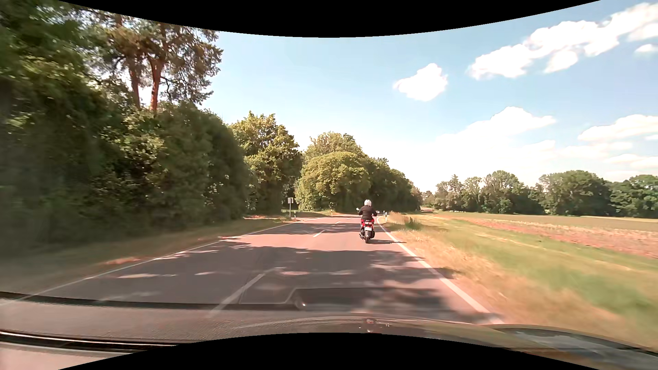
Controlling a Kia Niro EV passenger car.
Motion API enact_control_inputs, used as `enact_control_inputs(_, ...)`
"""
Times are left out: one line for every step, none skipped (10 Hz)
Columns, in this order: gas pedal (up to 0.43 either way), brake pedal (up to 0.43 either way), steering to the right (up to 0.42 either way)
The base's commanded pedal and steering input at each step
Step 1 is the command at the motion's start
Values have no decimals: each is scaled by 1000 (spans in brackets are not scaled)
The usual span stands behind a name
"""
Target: Follow the waypoints while adhering to traffic rules and regulations
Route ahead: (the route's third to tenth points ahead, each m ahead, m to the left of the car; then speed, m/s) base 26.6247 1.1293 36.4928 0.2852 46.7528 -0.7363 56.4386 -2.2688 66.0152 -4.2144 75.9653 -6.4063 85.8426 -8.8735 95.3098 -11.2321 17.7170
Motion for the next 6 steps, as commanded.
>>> enact_control_inputs(177, 6, 14)
enact_control_inputs(169, 6, 14)
enact_control_inputs(157, 6, 14)
enact_control_inputs(157, 6, 14)
enact_control_inputs(150, 6, 13)
enact_control_inputs(150, 6, 13)
